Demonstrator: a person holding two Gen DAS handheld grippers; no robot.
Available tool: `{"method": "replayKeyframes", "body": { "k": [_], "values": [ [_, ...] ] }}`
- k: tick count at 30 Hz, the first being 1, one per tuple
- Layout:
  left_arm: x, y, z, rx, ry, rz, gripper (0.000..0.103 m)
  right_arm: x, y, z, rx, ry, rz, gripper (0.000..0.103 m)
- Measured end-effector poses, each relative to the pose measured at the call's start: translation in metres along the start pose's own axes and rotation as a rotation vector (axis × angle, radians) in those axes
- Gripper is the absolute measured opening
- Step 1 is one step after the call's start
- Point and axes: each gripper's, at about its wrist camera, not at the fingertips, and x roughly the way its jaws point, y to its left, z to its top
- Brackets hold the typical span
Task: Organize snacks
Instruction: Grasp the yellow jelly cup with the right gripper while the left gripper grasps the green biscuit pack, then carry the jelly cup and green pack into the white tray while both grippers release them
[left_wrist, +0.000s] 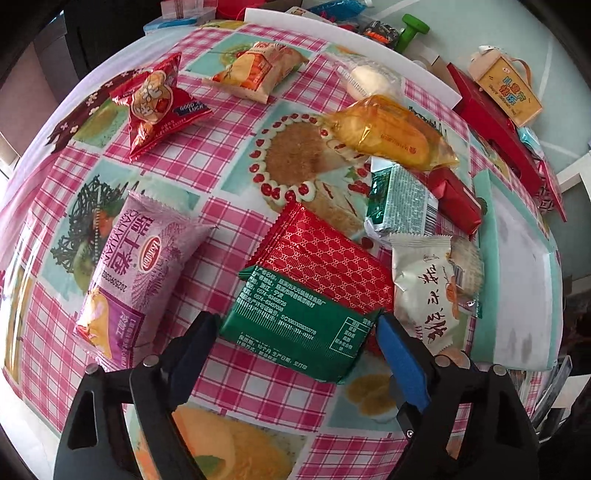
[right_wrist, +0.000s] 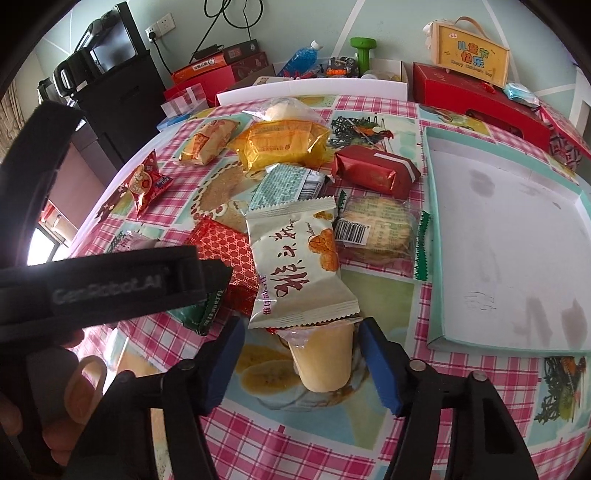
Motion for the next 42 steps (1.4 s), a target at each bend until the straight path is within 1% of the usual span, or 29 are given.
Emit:
{"method": "replayKeyframes", "body": {
  "k": [1,2,5,6,14,22,27,30,34,37,41,42],
  "values": [
    [0.001,0.001,0.0,-0.007,-0.002,0.003,0.086,0.002,0.0,0.0,0.001,0.005,0.003,0.064],
    [0.001,0.0,0.0,-0.007,-0.01,0.009,0.083,0.003,0.0,0.0,0.001,0.01,0.003,0.058],
    [-0.001,-0.002,0.0,-0.004,-0.025,0.015,0.076,0.007,-0.003,-0.001,0.012,0.024,0.007,0.047],
    [-0.001,-0.001,0.0,-0.003,-0.026,0.016,0.075,0.007,-0.004,-0.002,0.017,0.025,0.01,0.046],
    [-0.016,0.008,-0.003,-0.002,-0.041,0.008,0.072,0.004,-0.004,-0.001,0.011,0.02,0.005,0.046],
    [-0.042,0.014,-0.009,0.012,-0.105,0.003,0.072,-0.012,-0.004,0.001,0.007,-0.025,-0.002,0.045],
    [-0.063,0.009,-0.011,0.045,-0.174,-0.007,0.072,-0.028,-0.007,0.005,0.018,-0.089,0.006,0.045],
    [-0.07,0.005,-0.011,0.069,-0.201,-0.007,0.072,-0.036,-0.011,0.009,0.031,-0.118,0.008,0.045],
    [-0.077,-0.012,-0.01,0.096,-0.239,-0.017,0.072,-0.047,-0.021,0.015,0.048,-0.163,0.009,0.045],
    [-0.078,-0.029,-0.005,0.126,-0.258,-0.025,0.072,-0.055,-0.033,0.02,0.069,-0.199,-0.008,0.045],
    [-0.077,-0.057,0.004,0.176,-0.254,-0.083,0.072,-0.062,-0.059,0.028,0.122,-0.235,-0.054,0.045],
    [-0.077,-0.066,0.006,0.195,-0.26,-0.084,0.072,-0.064,-0.066,0.03,0.138,-0.244,-0.066,0.045]
  ]
}}
